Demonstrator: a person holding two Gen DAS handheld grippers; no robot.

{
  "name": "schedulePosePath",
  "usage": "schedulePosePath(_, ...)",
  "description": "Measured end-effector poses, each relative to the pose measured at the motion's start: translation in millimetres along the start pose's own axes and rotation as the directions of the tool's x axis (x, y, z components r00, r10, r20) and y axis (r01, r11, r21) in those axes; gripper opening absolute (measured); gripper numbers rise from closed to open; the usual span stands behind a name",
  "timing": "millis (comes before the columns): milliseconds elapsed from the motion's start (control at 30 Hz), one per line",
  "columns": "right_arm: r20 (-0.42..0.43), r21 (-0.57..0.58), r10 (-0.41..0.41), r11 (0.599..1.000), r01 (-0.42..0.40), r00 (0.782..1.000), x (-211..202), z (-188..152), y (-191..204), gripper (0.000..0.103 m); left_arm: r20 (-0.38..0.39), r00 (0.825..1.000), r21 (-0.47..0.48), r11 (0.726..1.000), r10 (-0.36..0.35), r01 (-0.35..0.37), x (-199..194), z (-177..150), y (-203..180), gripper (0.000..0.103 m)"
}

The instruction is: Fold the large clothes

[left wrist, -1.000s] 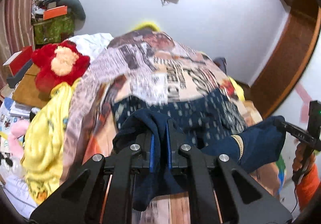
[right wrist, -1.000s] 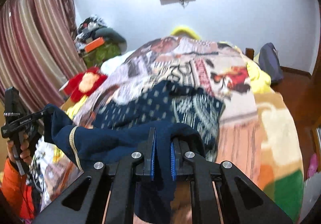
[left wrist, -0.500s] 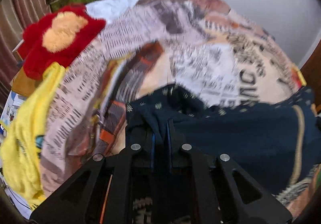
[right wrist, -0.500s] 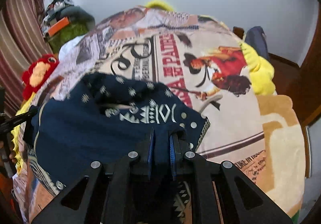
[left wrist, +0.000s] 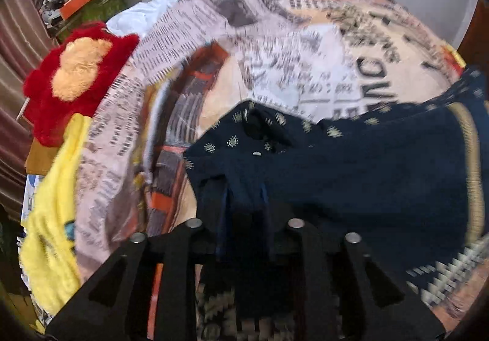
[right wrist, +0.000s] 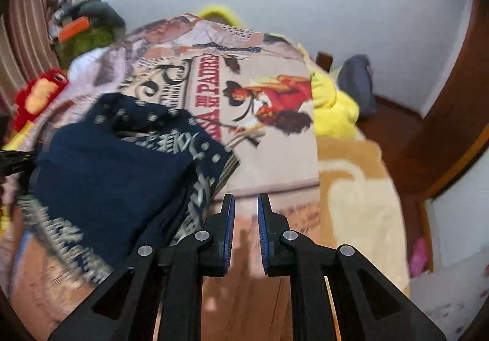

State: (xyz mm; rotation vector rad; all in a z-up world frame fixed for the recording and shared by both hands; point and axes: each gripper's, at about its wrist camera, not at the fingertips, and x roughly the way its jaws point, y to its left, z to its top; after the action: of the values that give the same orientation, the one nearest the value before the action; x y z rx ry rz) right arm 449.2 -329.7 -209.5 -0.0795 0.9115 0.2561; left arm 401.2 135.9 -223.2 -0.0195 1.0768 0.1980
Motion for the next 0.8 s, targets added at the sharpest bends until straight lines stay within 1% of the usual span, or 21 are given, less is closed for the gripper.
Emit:
schedulePosePath(33, 0.005, 0.006, 0.051, 0.999, -0.051, 0.999, -9.6, -4.2, -1.6, 0.010, 0.017, 1.000, 0.009, 1.000, -0.005, 0.005, -10.0, -0.1, -0.2, 0.044)
schedulePosePath(67, 0.008, 0.007, 0.076, 0.997, -0.076, 0.997, -15.4, -6.8, -1.4, 0.010, 0.040, 0.999, 0.024, 1.000, -0.003, 0.002, -22.3, -0.7, -0.9, 0.064)
schedulePosePath(100, 0.008, 0.004, 0.099, 0.995, -0.099, 0.995, -21.9, -9.5, 1.2, 0.010, 0.077, 0.997, 0.042, 0.999, 0.009, -0.012, -37.0, -1.9, -2.6, 0.075)
schedulePosePath(167, 0.008, 0.004, 0.136, 0.991, -0.136, 0.991, -30.4, -14.0, 8.8, 0.010, 0.122, 0.992, 0.067, 0.997, 0.023, -0.032, -56.5, -2.9, -5.4, 0.078)
schedulePosePath(200, 0.005, 0.009, 0.163, 0.987, -0.163, 0.987, -33.6, -15.6, 13.8, 0.010, 0.134, 0.991, 0.071, 0.997, 0.016, -0.026, -66.6, -4.5, -5.9, 0.080)
schedulePosePath(233, 0.000, 0.019, 0.208, 0.978, -0.208, 0.978, -36.6, -18.1, 20.7, 0.010, 0.138, 0.990, 0.063, 0.998, -0.004, -0.004, -74.9, -7.1, -5.4, 0.080)
schedulePosePath(300, -0.014, 0.020, 0.267, 0.964, -0.266, 0.964, -38.8, -22.1, 39.5, 0.010, 0.137, 0.988, 0.054, 0.997, -0.066, 0.059, -85.9, -15.0, -7.4, 0.082)
schedulePosePath(333, -0.026, 0.010, 0.291, 0.957, -0.291, 0.956, -39.0, -24.6, 50.7, 0.010, 0.133, 0.988, 0.057, 0.996, -0.076, 0.069, -87.6, -19.1, -9.0, 0.083)
schedulePosePath(433, -0.049, -0.034, 0.325, 0.945, -0.327, 0.944, -36.6, -30.7, 77.0, 0.010, 0.107, 0.991, 0.096, 0.993, -0.077, 0.067, -82.3, -36.2, -23.0, 0.083)
schedulePosePath(500, -0.073, -0.065, 0.336, 0.938, -0.341, 0.939, -28.6, -32.9, 95.3, 0.010, 0.078, 0.994, 0.123, 0.990, -0.075, 0.065, -71.1, -47.7, -34.9, 0.083)
schedulePosePath(567, -0.102, -0.080, 0.340, 0.934, -0.348, 0.935, -17.4, -34.0, 109.1, 0.010, 0.025, 0.997, 0.146, 0.987, -0.076, 0.072, -50.2, -58.7, -48.6, 0.083)
schedulePosePath(633, -0.129, -0.088, 0.332, 0.935, -0.344, 0.935, -4.7, -34.5, 117.7, 0.010, -0.006, 0.998, 0.157, 0.985, -0.067, 0.067, -32.9, -64.8, -57.3, 0.083)
schedulePosePath(733, -0.163, -0.095, 0.298, 0.944, -0.316, 0.940, 19.0, -33.3, 126.4, 0.010, 0.015, 1.000, 0.161, 0.987, -0.024, 0.021, -17.6, -63.0, -61.8, 0.084)
schedulePosePath(800, -0.185, -0.104, 0.289, 0.945, -0.311, 0.939, 32.8, -29.4, 127.4, 0.010, 0.042, 0.999, 0.160, 0.987, 0.008, -0.015, -11.8, -51.1, -61.0, 0.085)
